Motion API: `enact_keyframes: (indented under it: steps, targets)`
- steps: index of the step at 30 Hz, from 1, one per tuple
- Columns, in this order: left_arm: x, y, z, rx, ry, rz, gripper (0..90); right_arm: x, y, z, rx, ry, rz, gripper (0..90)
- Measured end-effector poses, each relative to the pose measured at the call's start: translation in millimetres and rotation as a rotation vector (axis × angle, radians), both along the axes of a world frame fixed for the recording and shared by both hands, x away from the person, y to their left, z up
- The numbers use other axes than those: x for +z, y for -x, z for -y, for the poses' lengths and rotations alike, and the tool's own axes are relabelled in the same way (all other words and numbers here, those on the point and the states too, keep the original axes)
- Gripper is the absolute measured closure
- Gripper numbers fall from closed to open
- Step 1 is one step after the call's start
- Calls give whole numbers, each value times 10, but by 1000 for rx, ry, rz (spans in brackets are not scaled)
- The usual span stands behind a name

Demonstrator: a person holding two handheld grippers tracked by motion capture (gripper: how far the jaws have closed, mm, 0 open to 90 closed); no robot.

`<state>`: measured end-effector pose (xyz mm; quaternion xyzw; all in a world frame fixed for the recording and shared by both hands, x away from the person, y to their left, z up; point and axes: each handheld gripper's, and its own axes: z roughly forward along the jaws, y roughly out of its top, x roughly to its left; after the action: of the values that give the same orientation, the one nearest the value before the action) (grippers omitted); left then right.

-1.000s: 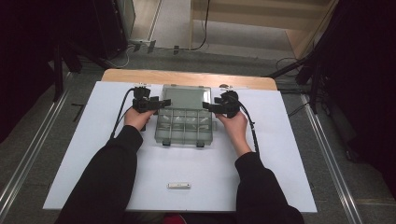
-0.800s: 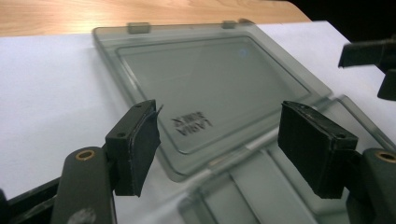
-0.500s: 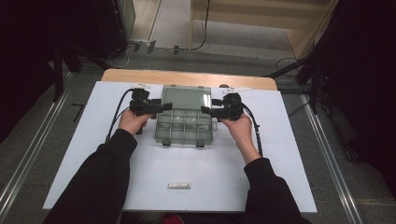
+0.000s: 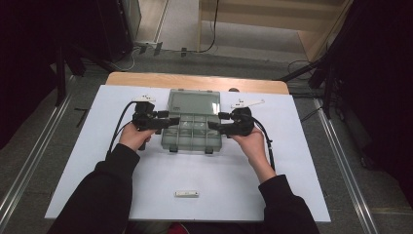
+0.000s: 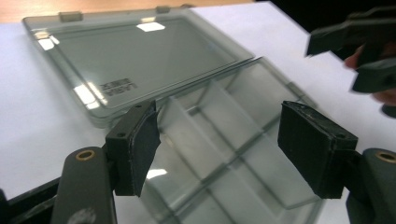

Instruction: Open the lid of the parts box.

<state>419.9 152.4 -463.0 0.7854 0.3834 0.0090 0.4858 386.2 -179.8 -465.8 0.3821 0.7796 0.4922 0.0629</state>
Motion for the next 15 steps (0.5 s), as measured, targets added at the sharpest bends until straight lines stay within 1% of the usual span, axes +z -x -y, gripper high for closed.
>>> enact_keyframes:
  steps: [1, 2, 4, 5, 6, 8, 9, 10, 12, 13, 14, 15]
  targets:
    - [-8, 38, 1, 1, 1, 7, 290, 0, 0, 0, 0, 0, 0, 313]
    - [-22, 88, -8, -5, -2, 12, 290, -12, 54, -6, 6, 5, -3, 313]
    - [-38, 145, -14, -20, -12, 2, 289, -37, 98, -6, 11, 14, -7, 311]
    - [-38, 145, -14, -20, -12, 2, 289, -48, 121, -6, 12, 24, -12, 310]
    - [-50, 199, -30, -26, -14, 7, 289, -57, 148, -3, 17, 32, -15, 309]
    - [-59, 221, -42, -29, -11, 2, 289, -62, 185, 11, 22, 31, -16, 307]
    - [-66, 249, -49, -37, -17, -3, 289, -63, 213, 22, 26, 23, -22, 306]
    - [-75, 297, -55, -42, -22, 1, 289, -62, 234, 30, 27, 20, -22, 306]
    - [-79, 319, -60, -46, -20, 3, 289, -59, 267, 44, 32, 16, -25, 305]
    - [-83, 357, -68, -55, -20, 2, 289, -58, 285, 49, 33, 20, -22, 302]
    - [-86, 370, -74, -57, -9, -4, 289, -58, 301, 52, 34, 22, -24, 299]
    - [-89, 379, -77, -63, -1, -19, 289, -59, 313, 56, 39, 20, -26, 299]
